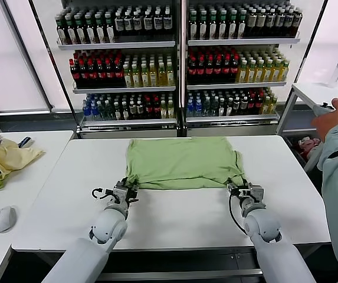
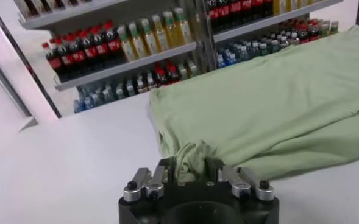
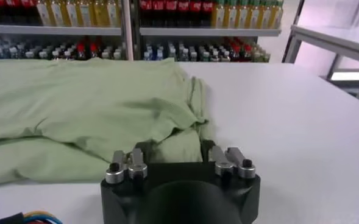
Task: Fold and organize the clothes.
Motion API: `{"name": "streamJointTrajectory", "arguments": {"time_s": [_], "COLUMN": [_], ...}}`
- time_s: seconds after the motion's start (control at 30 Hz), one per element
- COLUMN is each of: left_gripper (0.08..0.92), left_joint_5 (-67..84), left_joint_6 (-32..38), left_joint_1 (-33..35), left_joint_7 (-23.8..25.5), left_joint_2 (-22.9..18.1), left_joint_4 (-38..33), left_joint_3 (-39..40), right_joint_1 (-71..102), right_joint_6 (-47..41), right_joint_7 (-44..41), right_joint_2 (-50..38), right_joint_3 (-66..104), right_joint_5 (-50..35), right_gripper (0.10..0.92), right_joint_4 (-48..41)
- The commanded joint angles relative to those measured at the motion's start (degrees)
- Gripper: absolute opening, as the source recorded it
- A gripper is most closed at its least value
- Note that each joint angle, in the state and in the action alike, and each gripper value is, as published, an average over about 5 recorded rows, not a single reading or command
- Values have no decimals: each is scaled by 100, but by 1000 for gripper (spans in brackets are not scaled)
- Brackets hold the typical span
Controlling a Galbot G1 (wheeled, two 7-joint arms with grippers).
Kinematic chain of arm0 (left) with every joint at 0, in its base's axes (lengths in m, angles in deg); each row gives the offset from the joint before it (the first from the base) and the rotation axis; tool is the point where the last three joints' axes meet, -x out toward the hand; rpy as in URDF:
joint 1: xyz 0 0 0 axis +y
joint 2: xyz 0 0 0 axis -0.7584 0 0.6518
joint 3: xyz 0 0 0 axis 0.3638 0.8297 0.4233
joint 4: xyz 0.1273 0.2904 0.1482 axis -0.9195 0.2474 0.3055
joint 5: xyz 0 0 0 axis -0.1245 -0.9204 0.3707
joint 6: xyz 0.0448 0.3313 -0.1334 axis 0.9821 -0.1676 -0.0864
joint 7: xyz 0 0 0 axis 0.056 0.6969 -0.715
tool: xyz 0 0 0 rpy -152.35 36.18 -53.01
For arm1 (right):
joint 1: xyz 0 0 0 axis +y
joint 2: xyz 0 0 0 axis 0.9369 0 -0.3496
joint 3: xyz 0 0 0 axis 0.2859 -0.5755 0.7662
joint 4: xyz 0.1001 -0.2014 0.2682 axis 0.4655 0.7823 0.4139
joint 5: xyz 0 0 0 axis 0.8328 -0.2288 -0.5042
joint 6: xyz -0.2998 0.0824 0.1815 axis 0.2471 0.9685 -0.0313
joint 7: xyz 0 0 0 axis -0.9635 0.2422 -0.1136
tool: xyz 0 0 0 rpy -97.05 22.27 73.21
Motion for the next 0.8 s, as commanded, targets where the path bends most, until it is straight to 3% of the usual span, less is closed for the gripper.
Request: {"name": "streamJointTrajectory", "arguments": {"time_s": [0.03, 0.17, 0.3, 0.8], "left_gripper": [264, 149, 104, 103], "left_joint_5": [383, 392, 432, 370], "left_joint_6": [-149, -149, -149, -155], "left_joint_1": [1, 69, 203, 1482], "left_joint_7": [7, 10, 15, -36], "left_joint_2": [41, 76, 142, 623], "left_joint_4": [-45, -124, -286, -1817], "left_joint_3": [9, 4, -35, -368], "right_joint_1": [70, 208, 402, 1761], "right_joint_6": [-137, -94, -49, -29], "right_joint_7": [3, -50, -112, -347], "right_joint_2": [13, -24, -113, -690], "right_joint_3": [-5, 5, 33, 660], "right_joint_5": [-183, -208, -213, -196], "right_gripper": [336, 220, 156, 143], "right_joint_4": [4, 176, 391, 1801]}}
